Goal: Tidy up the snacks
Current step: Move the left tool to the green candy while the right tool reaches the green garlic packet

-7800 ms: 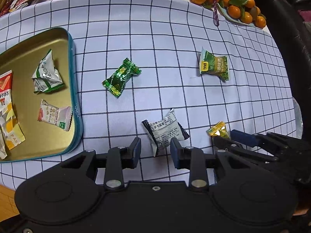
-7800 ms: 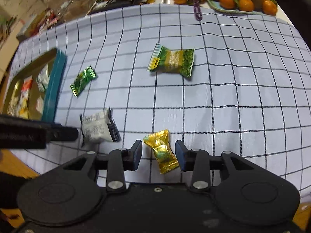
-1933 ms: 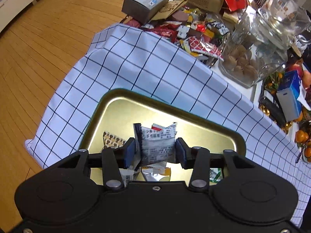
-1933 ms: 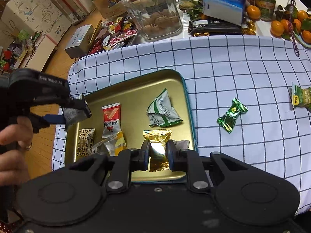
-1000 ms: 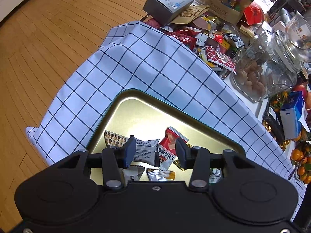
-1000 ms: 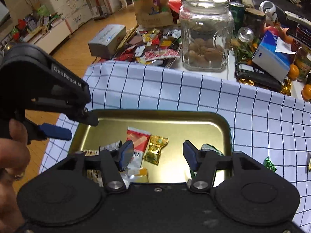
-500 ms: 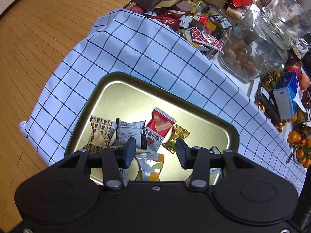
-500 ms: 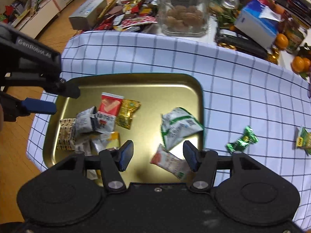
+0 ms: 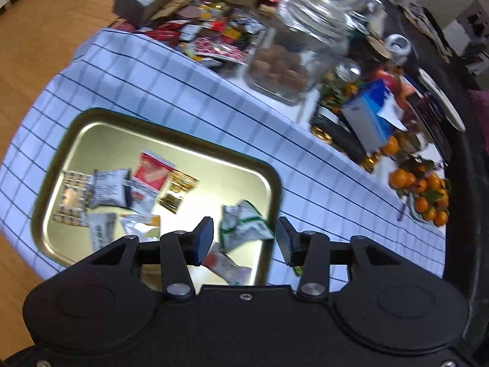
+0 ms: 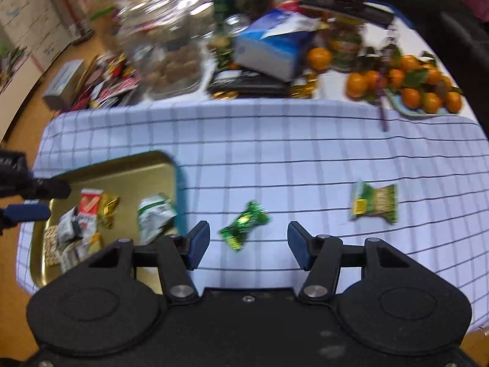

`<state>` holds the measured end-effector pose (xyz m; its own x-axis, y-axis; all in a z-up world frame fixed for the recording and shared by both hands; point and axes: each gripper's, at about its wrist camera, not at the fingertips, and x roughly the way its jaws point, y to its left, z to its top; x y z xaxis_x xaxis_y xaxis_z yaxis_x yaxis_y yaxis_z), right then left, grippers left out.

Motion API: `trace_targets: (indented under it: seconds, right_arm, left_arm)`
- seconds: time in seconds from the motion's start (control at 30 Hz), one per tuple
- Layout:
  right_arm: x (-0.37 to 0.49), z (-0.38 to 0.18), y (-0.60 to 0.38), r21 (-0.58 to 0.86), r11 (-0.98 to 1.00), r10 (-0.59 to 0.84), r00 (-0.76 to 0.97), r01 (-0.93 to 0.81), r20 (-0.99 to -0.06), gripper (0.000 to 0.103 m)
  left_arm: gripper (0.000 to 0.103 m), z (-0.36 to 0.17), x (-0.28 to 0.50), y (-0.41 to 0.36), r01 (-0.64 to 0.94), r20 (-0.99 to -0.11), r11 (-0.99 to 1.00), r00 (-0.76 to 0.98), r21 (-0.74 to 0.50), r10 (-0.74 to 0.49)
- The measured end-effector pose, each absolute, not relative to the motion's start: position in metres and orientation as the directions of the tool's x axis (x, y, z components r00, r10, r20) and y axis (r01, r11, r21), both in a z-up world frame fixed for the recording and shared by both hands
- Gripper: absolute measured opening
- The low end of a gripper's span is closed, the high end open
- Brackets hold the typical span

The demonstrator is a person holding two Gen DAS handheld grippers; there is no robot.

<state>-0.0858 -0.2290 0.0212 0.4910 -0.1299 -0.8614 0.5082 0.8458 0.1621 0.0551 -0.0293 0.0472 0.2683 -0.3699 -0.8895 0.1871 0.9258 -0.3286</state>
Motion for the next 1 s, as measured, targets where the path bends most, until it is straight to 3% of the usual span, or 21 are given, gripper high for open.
trace_targets:
  seconds: [0.3, 0.5, 0.63, 0.8, 1.0]
  right_arm:
    - [-0.122, 0.009, -0.295, 0.145, 0.783, -0.217, 0.484, 0.605, -0.848, 0.063]
    - [-0.124, 0.002, -0.320, 0.151, 0.775, -0.219, 0.485, 0.614, -0.847, 0.063]
    - [-0.119, -0.010, -0.342, 0.221, 0.751, -0.142, 0.478, 0.623, -0.867, 0.064]
    - [-0.113, -0.027, -0.356, 0.264, 0.712, -0.071, 0.441, 0.650, -0.895, 0.063]
    - [-0.114, -0.034, -0.364, 0.278, 0.714, -0.085, 0.474, 0.642, -0.876, 0.061]
  left_arm:
    - [0.052, 0.033, 0.016, -0.101, 0.405, -0.917, 0.902, 0.284, -0.151, -0.281]
    - [0.052, 0.022, 0.001, -0.138, 0.489, -0.931, 0.854, 0.197, -0.179, -0.308]
    - [0.052, 0.016, -0.002, -0.151, 0.499, -0.932, 0.844, 0.173, -0.196, -0.319]
    - [0.052, 0.009, -0.001, -0.164, 0.498, -0.936, 0.845, 0.163, -0.194, -0.311]
    - [0.052, 0.000, 0.007, -0.166, 0.459, -0.941, 0.869, 0.172, -0.185, -0.291]
